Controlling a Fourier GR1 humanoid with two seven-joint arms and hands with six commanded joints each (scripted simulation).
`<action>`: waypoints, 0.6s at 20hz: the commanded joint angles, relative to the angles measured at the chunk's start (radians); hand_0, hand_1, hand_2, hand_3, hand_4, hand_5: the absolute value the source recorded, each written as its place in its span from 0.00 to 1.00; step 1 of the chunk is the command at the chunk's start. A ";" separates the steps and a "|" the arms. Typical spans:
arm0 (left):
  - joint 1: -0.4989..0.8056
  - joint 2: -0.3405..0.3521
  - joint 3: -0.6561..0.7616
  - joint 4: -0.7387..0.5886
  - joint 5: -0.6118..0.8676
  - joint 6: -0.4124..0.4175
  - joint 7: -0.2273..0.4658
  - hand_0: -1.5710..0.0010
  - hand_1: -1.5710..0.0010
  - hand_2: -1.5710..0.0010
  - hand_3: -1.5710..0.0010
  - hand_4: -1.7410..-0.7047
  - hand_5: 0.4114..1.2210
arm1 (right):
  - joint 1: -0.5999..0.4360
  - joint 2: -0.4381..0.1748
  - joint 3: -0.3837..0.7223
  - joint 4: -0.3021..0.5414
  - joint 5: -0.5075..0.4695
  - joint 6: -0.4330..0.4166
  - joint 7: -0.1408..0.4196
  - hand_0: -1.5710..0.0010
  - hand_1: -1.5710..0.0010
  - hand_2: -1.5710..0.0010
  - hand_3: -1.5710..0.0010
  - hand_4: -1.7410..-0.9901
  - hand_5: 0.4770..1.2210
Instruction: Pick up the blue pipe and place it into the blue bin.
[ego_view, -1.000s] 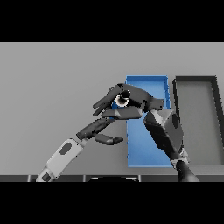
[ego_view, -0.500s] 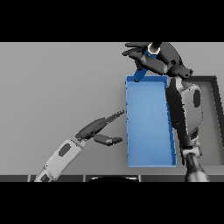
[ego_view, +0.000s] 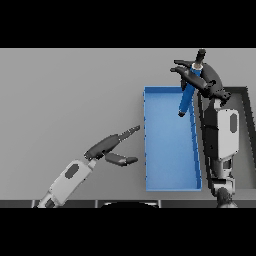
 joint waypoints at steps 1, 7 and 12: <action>0.001 0.004 0.001 0.009 -0.001 -0.004 0.000 1.00 1.00 1.00 1.00 0.88 0.07 | 0.034 0.009 0.003 -0.015 0.016 -0.020 0.017 0.00 0.00 0.00 0.00 0.32 1.00; 0.004 -0.013 -0.014 0.001 -0.008 0.003 0.011 1.00 1.00 1.00 1.00 0.88 0.07 | 0.207 -0.071 0.165 0.002 0.011 -0.134 0.024 0.00 0.00 0.00 0.25 0.23 1.00; 0.008 -0.014 -0.014 -0.005 -0.011 0.012 0.019 1.00 1.00 1.00 1.00 0.88 0.08 | 0.264 -0.190 0.408 0.049 -0.112 -0.265 0.024 0.00 0.00 0.00 0.36 0.21 0.97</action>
